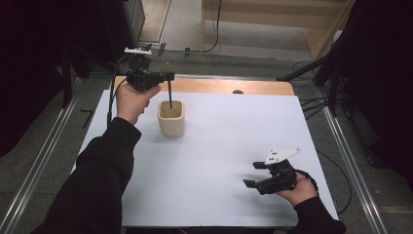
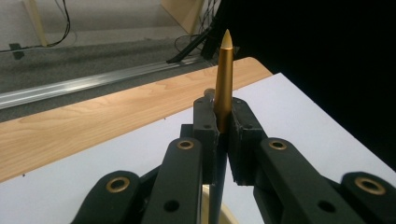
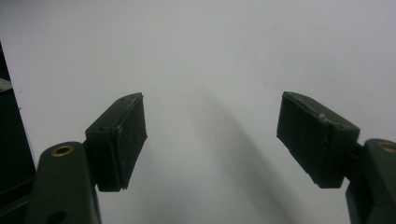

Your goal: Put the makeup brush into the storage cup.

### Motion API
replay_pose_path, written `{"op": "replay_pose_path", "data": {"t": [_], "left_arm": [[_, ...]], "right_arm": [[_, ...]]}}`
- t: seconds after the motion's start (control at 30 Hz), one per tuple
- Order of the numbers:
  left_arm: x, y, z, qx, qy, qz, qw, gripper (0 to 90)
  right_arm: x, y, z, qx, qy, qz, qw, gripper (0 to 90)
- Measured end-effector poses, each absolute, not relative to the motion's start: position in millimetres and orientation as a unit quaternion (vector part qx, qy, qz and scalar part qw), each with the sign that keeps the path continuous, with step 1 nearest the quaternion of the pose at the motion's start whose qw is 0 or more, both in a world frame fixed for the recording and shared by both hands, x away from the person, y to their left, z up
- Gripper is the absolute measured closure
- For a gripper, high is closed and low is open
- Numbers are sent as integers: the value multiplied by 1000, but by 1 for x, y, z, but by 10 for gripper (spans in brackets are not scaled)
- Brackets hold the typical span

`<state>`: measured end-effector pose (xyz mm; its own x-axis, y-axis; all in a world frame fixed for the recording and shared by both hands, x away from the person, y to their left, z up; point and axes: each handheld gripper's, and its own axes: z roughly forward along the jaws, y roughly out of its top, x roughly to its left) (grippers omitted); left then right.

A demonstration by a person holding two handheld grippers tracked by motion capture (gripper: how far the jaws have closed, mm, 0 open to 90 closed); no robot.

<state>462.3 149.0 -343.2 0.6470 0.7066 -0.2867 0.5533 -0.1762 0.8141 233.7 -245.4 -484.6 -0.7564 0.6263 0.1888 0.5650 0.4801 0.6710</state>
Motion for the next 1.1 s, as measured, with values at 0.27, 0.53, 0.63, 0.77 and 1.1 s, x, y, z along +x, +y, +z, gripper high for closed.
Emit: {"op": "replay_pose_path", "data": {"t": [0.27,0.53,0.63,0.77,1.1], "left_arm": [[466,148,-349,761,416,78,491,836],[465,146,-364,762,419,72,489,835],[464,146,-369,764,418,70,486,834],[464,146,-375,767,420,66,480,834],[464,146,-388,774,424,54,466,833]], "right_arm": [[234,-243,-485,346,860,372,39,254],[234,-244,-485,351,859,372,36,254],[234,-244,-485,351,859,372,37,254],[234,-244,-484,351,859,372,36,255],[234,-243,-485,348,860,372,36,256]]}}
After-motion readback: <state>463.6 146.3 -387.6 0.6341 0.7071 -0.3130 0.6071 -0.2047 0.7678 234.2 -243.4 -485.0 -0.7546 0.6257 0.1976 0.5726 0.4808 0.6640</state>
